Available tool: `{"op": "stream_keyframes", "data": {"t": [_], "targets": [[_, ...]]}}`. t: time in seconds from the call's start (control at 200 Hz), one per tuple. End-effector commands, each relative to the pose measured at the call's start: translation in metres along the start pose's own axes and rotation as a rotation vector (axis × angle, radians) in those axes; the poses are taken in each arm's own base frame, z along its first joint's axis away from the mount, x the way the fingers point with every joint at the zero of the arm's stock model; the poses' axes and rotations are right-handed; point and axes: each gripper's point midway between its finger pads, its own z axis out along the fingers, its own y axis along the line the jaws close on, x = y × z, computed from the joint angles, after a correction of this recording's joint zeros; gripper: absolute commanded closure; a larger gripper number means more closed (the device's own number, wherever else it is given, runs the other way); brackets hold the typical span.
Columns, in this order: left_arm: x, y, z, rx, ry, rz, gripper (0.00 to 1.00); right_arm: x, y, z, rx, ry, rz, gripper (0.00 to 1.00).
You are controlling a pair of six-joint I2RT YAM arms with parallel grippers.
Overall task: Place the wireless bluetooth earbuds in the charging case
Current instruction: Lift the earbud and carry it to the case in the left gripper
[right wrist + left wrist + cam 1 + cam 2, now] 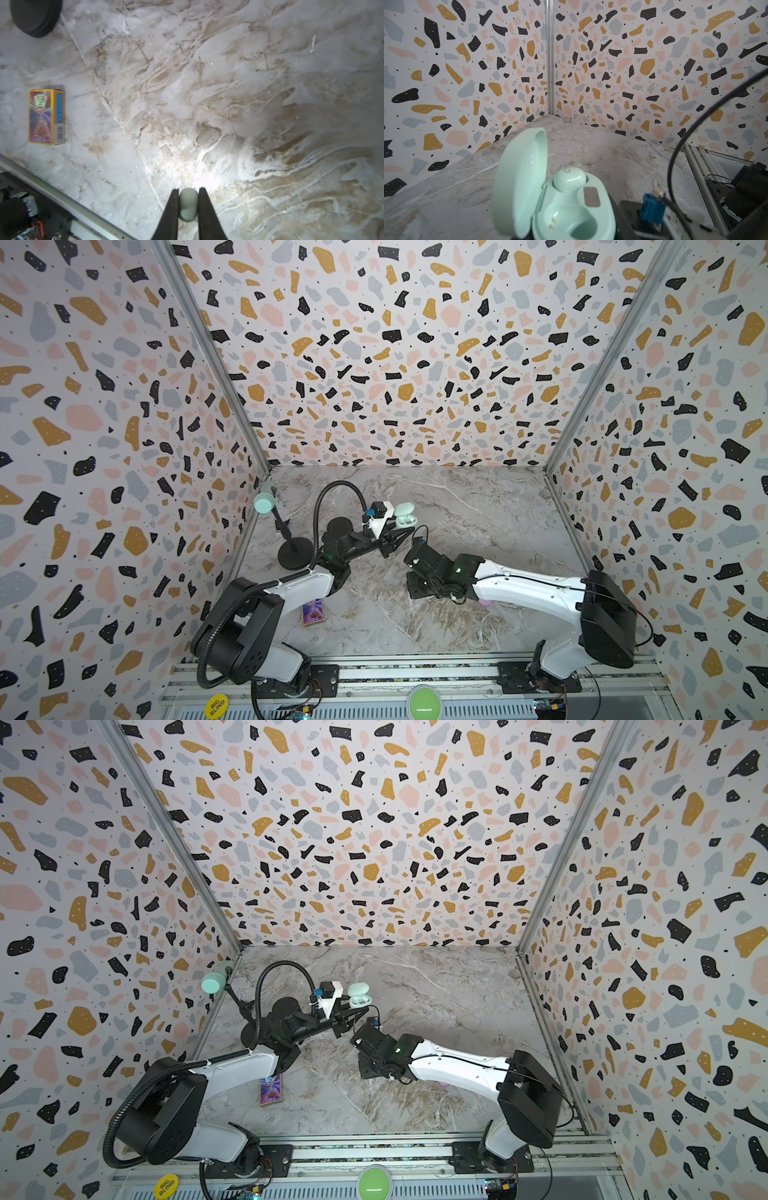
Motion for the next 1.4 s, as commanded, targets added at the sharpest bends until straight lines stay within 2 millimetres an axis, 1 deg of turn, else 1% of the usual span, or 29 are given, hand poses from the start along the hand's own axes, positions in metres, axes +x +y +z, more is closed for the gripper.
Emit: {"op": "stream_keyframes", "data": {"t": [0.0, 0.165, 0.42, 0.561, 0.711, 0.831, 1.101, 1.397], "targets": [[-0.005, -0.007, 0.000, 0.020, -0.039, 0.019, 0.74, -0.003, -0.004, -0.026, -0.010, -0.039, 0.005, 0.87], [-0.002, -0.019, -0.003, 0.033, -0.040, 0.024, 0.74, -0.027, 0.004, -0.066, -0.123, -0.130, 0.007, 0.87], [0.005, -0.041, -0.005, 0.065, -0.021, 0.050, 0.74, -0.067, 0.007, -0.124, -0.286, -0.282, 0.020, 0.87], [0.007, -0.056, -0.003, 0.094, -0.003, 0.081, 0.74, -0.083, 0.011, -0.146, -0.355, -0.357, 0.008, 0.87], [0.006, -0.072, 0.003, 0.136, -0.001, 0.097, 0.73, -0.097, 0.025, -0.163, -0.445, -0.428, -0.004, 0.87], [0.003, -0.079, 0.003, 0.150, -0.005, 0.113, 0.73, -0.103, 0.034, -0.170, -0.509, -0.461, -0.001, 0.87], [-0.009, -0.083, 0.000, 0.155, -0.033, 0.130, 0.73, -0.099, 0.039, -0.156, -0.551, -0.436, 0.028, 0.87], [-0.013, -0.084, -0.001, 0.155, -0.043, 0.137, 0.73, -0.094, 0.041, -0.148, -0.576, -0.419, 0.047, 0.87]]}}
